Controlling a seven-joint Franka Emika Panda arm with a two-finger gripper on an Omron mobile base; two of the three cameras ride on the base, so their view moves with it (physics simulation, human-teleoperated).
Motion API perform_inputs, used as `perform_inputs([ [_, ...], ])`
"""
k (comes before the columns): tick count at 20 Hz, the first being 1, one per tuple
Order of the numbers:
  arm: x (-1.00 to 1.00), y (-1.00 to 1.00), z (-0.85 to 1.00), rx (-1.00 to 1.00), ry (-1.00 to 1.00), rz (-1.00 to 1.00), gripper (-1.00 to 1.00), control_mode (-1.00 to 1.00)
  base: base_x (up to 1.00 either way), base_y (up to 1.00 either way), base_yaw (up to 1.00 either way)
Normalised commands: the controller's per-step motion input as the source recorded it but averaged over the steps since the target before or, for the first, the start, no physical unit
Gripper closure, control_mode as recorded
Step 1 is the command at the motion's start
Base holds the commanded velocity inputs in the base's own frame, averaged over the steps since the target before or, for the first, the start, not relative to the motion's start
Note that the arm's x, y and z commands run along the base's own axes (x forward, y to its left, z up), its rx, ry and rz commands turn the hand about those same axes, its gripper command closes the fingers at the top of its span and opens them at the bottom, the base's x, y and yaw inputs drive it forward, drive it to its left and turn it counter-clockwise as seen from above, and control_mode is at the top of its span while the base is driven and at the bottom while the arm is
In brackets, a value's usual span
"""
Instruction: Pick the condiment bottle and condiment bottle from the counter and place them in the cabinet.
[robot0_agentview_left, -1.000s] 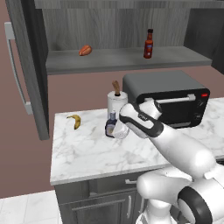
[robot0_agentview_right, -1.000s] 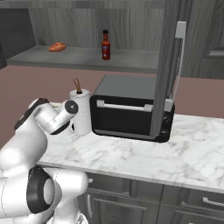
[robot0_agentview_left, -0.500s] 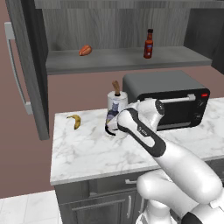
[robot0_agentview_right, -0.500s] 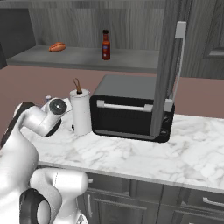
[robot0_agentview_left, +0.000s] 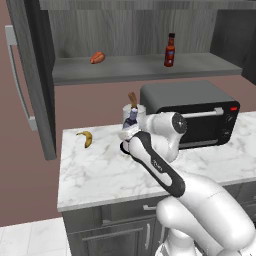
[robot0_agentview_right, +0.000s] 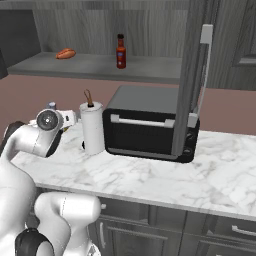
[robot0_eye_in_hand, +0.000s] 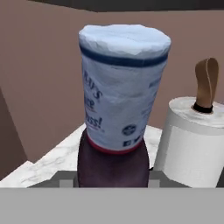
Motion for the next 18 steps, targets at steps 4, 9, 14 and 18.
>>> perform_inputs([
  [4, 0.00, 0.00, 0.58, 0.13, 0.04, -0.19, 1.00, -1.00, 0.00, 0.00, 0.00],
  [9, 0.00, 0.00, 0.50, 0.09, 0.07, -0.15, 1.00, -1.00, 0.00, 0.00, 0.00],
  [14, -0.16, -0.01, 0.42, 0.07, 0.09, -0.14, 1.00, -1.00, 0.00, 0.00, 0.00],
  [18, -0.19, -0.10, 0.36, 0.02, 0.09, -0.11, 1.00, -1.00, 0.00, 0.00, 0.00],
])
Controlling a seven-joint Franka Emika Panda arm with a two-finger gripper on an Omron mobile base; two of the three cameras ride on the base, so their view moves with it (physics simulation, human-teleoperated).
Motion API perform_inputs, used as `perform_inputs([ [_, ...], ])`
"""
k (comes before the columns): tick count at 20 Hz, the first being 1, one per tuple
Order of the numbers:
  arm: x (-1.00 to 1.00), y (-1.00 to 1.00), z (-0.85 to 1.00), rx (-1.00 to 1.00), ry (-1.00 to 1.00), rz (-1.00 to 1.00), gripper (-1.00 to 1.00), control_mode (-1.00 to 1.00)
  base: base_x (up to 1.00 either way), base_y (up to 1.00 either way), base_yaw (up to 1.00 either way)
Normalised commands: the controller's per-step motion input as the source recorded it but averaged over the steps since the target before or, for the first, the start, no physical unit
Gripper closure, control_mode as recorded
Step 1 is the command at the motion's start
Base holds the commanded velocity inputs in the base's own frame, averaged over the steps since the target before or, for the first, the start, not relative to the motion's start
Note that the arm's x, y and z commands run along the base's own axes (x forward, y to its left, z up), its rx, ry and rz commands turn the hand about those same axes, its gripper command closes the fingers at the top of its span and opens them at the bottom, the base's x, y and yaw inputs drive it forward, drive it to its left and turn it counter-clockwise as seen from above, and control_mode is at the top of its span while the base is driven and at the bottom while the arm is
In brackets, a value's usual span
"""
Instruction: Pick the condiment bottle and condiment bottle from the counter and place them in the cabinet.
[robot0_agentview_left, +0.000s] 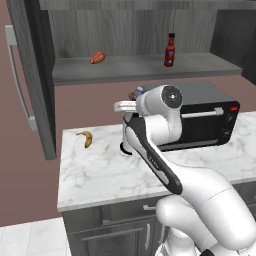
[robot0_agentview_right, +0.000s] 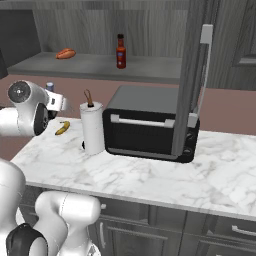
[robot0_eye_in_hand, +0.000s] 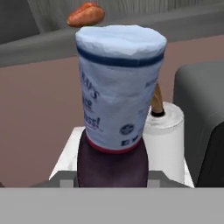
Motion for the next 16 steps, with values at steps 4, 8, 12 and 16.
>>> perform_inputs([
  [4, -0.30, -0.15, 0.41, 0.00, 0.06, -0.08, 1.00, -1.00, 0.00, 0.00, 0.00],
  [8, -0.20, -0.24, 0.46, -0.06, 0.00, -0.06, 1.00, -1.00, 0.00, 0.00, 0.00],
  [12, -0.02, -0.28, 0.45, -0.07, 0.00, -0.04, 1.00, -1.00, 0.00, 0.00, 0.00],
  [16, 0.00, -0.24, 0.51, -0.12, -0.04, -0.04, 1.00, -1.00, 0.00, 0.00, 0.00],
])
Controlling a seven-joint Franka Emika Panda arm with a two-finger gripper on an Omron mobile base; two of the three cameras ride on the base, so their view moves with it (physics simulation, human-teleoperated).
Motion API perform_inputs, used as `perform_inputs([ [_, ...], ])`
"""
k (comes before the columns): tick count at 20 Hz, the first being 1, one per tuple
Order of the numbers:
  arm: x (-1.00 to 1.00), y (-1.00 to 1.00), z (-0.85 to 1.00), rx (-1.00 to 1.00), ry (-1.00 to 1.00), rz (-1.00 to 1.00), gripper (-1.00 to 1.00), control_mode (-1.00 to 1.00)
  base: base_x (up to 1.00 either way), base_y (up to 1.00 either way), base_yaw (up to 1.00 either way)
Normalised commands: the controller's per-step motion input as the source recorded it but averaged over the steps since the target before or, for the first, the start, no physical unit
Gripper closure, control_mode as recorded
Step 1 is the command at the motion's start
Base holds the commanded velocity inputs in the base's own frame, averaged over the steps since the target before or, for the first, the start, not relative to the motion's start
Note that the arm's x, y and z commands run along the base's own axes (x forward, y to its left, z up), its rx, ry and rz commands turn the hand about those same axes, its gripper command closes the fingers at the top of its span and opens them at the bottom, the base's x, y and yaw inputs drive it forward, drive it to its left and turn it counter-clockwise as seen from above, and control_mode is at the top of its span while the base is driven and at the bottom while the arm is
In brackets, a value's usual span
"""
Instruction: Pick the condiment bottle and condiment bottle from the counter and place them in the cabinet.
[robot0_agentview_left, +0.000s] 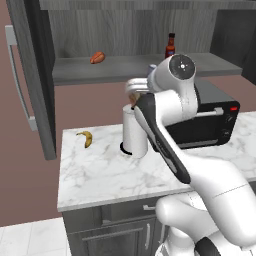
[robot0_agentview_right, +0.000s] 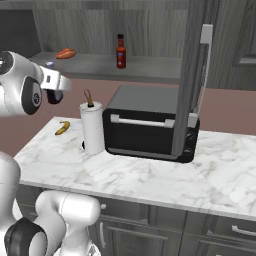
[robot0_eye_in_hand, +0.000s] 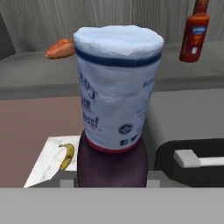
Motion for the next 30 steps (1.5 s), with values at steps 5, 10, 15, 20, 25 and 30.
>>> perform_inputs([
  [5, 0.00, -0.16, 0.35, -0.10, -0.01, -0.03, 1.00, -1.00, 0.00, 0.00, 0.00],
  [10, 0.00, -0.12, 0.12, -0.08, 0.00, 0.00, 1.00, -1.00, 0.00, 0.00, 0.00],
  [15, 0.00, -0.11, 0.05, -0.06, -0.01, 0.00, 1.00, -1.00, 0.00, 0.00, 0.00],
  [20, 0.00, -0.10, 0.13, -0.06, -0.07, 0.00, 1.00, -1.00, 0.00, 0.00, 0.00],
  [25, 0.01, -0.08, 0.12, -0.01, -0.13, 0.00, 1.00, -1.00, 0.00, 0.00, 0.00],
  [30, 0.20, -0.11, 0.01, 0.00, -0.10, 0.00, 1.00, -1.00, 0.00, 0.00, 0.00],
])
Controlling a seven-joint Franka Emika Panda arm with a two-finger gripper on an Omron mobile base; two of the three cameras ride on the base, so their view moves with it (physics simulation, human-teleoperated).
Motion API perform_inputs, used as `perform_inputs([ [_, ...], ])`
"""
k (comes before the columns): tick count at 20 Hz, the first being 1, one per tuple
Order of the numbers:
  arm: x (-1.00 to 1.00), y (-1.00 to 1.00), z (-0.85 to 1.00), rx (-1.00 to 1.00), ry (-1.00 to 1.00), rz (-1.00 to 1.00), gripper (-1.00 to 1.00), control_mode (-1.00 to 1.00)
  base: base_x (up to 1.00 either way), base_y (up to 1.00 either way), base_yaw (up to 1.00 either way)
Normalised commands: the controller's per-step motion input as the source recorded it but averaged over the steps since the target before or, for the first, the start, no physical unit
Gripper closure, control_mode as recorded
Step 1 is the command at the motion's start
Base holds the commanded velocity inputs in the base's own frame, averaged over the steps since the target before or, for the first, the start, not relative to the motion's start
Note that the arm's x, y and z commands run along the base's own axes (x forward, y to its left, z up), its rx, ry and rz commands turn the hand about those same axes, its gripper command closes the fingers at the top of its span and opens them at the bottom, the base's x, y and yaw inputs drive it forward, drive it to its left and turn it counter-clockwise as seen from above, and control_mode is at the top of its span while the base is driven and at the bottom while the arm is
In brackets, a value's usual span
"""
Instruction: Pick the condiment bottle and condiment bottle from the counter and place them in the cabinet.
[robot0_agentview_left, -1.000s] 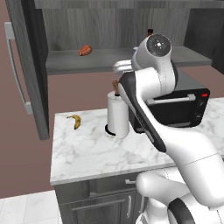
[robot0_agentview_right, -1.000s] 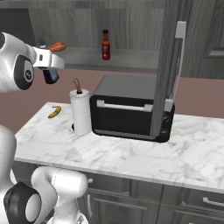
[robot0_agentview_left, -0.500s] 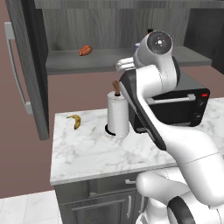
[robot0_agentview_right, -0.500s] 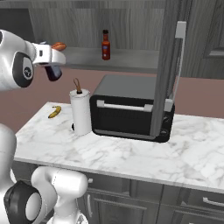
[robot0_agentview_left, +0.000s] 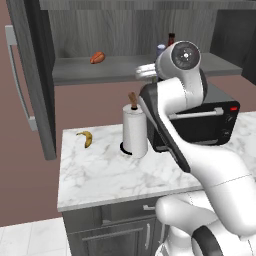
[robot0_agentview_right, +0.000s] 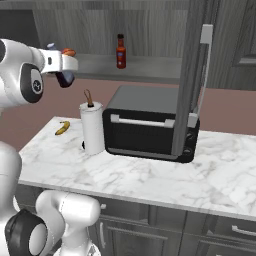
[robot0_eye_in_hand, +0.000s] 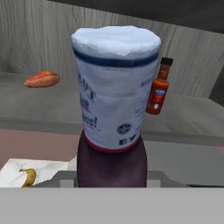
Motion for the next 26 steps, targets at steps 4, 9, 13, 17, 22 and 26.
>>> perform_inputs([
  [4, 0.51, -0.14, 0.00, 0.00, -0.01, 0.00, 1.00, -1.00, 0.00, 0.00, 0.00],
  [9, 0.51, -0.06, 0.00, 0.00, 0.00, 0.00, 1.00, -1.00, 0.00, 0.00, 0.00],
  [13, 0.41, 0.00, 0.00, 0.00, 0.00, 0.00, 1.00, -1.00, 0.00, 0.00, 0.00],
  [17, 0.39, 0.00, 0.00, 0.00, 0.00, 0.00, 1.00, -1.00, 0.00, 0.00, 0.00],
  [22, 0.42, 0.00, 0.00, 0.00, 0.00, 0.00, 1.00, -1.00, 0.00, 0.00, 0.00],
  [26, 0.46, 0.00, -0.01, 0.00, 0.00, 0.00, 1.00, -1.00, 0.00, 0.00, 0.00],
])
